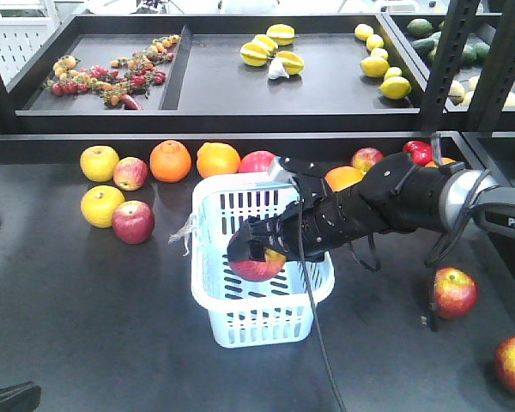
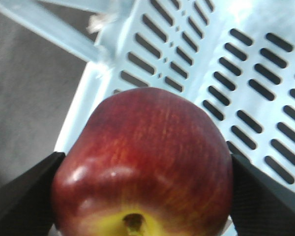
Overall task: Pick three apples into basket with both arms
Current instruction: 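Carry the apple over the basket and release it inside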
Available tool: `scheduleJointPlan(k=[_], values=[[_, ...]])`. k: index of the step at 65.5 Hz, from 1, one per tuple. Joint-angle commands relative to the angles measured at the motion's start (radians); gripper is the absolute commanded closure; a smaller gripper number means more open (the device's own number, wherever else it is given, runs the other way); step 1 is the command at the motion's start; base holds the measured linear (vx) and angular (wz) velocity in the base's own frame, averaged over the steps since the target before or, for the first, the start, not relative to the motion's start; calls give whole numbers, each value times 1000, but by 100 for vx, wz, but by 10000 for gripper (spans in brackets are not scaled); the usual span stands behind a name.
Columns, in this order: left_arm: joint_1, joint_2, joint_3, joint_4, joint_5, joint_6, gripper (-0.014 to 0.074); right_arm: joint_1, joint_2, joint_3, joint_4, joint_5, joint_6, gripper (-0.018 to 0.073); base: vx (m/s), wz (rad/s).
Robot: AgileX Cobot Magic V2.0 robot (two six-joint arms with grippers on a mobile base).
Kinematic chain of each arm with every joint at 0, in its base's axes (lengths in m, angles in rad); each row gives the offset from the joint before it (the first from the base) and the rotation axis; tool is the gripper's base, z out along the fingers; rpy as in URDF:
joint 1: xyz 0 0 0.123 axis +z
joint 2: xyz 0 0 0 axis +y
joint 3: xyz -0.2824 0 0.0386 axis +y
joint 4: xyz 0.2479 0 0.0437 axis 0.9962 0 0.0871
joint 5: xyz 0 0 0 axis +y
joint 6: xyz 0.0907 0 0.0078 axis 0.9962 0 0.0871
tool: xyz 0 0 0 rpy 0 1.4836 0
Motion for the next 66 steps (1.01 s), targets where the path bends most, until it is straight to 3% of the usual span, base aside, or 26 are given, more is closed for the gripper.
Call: scheduleJointPlan(k=[1,5,18,27,54,66], values=[[-5,7,-23,-26,-66,-10,604,-2,-55,-34,28,-24,-13,457,0,0],[-5,7,-23,-26,-66,-10,604,-4,-54,-34,27,-24,-14,396,0,0],[-5,7,-23,-26,-66,-10,604,-4,-54,-34,28,-62,-13,75,0,0],[-5,7,-23,-26,-66,-10,604,-4,-54,-34,37,-90,-13,-60,0,0],[-5,7,-23,-26,-66,-10,604,-7,-56,-34,35,-91,3,-64,0,0],[-5,7,-23,-26,-66,-10,604,-7,-79,-34,34,-17,12,23,0,0]])
